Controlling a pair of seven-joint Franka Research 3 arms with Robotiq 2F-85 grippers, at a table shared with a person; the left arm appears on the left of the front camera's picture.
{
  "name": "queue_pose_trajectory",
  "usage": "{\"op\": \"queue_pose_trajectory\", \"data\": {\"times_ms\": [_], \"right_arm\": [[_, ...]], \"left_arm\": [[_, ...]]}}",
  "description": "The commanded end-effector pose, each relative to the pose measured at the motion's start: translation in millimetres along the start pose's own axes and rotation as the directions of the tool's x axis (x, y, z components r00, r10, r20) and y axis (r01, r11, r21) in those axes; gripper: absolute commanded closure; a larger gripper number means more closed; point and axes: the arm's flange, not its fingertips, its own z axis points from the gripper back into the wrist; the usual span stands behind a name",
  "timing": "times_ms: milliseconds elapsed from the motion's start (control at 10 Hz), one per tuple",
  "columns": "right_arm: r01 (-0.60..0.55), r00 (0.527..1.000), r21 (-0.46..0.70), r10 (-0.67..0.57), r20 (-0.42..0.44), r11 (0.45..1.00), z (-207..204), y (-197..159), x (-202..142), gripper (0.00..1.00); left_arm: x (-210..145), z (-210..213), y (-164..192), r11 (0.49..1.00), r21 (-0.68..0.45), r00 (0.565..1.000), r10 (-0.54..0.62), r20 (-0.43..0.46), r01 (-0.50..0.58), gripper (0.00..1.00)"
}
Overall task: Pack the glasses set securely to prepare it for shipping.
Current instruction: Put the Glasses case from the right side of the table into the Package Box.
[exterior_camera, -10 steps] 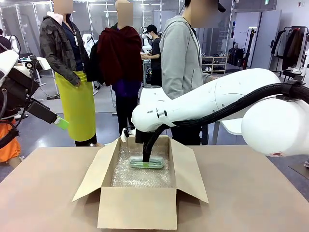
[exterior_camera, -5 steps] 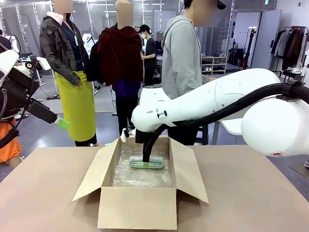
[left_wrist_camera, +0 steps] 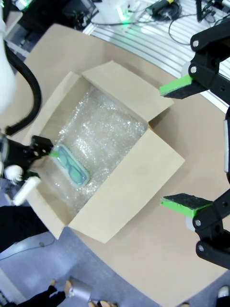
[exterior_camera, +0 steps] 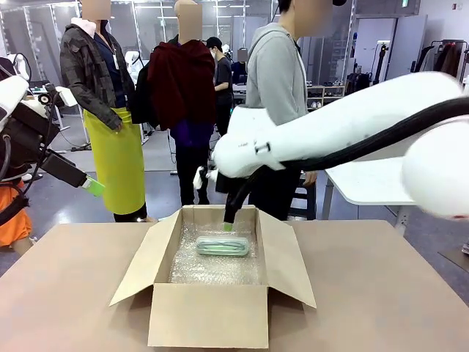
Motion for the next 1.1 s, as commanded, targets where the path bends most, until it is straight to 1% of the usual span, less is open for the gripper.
{"op": "queue_pose_trajectory", "data": {"times_ms": [0,100,200,300,400,500,600,800,900,1000], "right_arm": [[0.115,0.992,-0.015,-0.114,0.060,0.993,28.8,36.7,-45.7,0.00],[0.182,0.979,-0.016,-0.180,0.097,0.983,42.3,42.8,-64.1,0.00],[0.268,0.956,-0.035,-0.261,0.136,0.963,62.5,53.0,-86.7,0.00],[0.336,0.934,-0.072,-0.322,0.158,0.939,81.4,66.7,-106.1,0.00],[0.409,0.901,-0.091,-0.386,0.199,0.908,100.4,83.2,-126.2,0.00],[0.491,0.860,-0.098,-0.465,0.210,0.865,115.7,99.3,-149.6,0.00],[0.580,0.803,-0.085,-0.552,0.222,0.810,127.5,116.7,-174.7,0.00],[0.689,0.704,-0.047,-0.652,0.282,0.723,148.8,137.2,-225.2,0.00],[0.718,0.671,-0.043,-0.675,0.306,0.694,160.2,148.8,-249.6,0.00],[0.731,0.661,-0.047,-0.689,0.299,0.681,172.1,162.8,-269.6,0.00]], "left_arm": [[0.8,2.5,0.9,1.000,-0.009,1.000,-0.006,0.007,0.006,0.00],[0.8,2.5,0.9,1.000,-0.009,1.000,-0.006,0.007,0.006,0.00],[0.8,2.5,0.9,1.000,-0.009,1.000,-0.006,0.007,0.006,0.00],[0.8,2.5,0.9,1.000,-0.009,1.000,-0.006,0.007,0.006,0.00],[0.8,2.5,0.9,1.000,-0.009,1.000,-0.006,0.007,0.006,0.00],[0.8,2.5,0.9,1.000,-0.009,1.000,-0.006,0.007,0.006,0.00],[0.8,2.5,0.9,1.000,-0.009,1.000,-0.006,0.007,0.006,0.00],[0.8,2.5,0.9,1.000,-0.009,1.000,-0.006,0.007,0.006,0.00],[0.8,2.5,0.9,1.000,-0.009,1.000,-0.006,0.007,0.006,0.00],[0.8,2.5,0.9,1.000,-0.009,1.000,-0.006,0.007,0.006,0.00]]}}
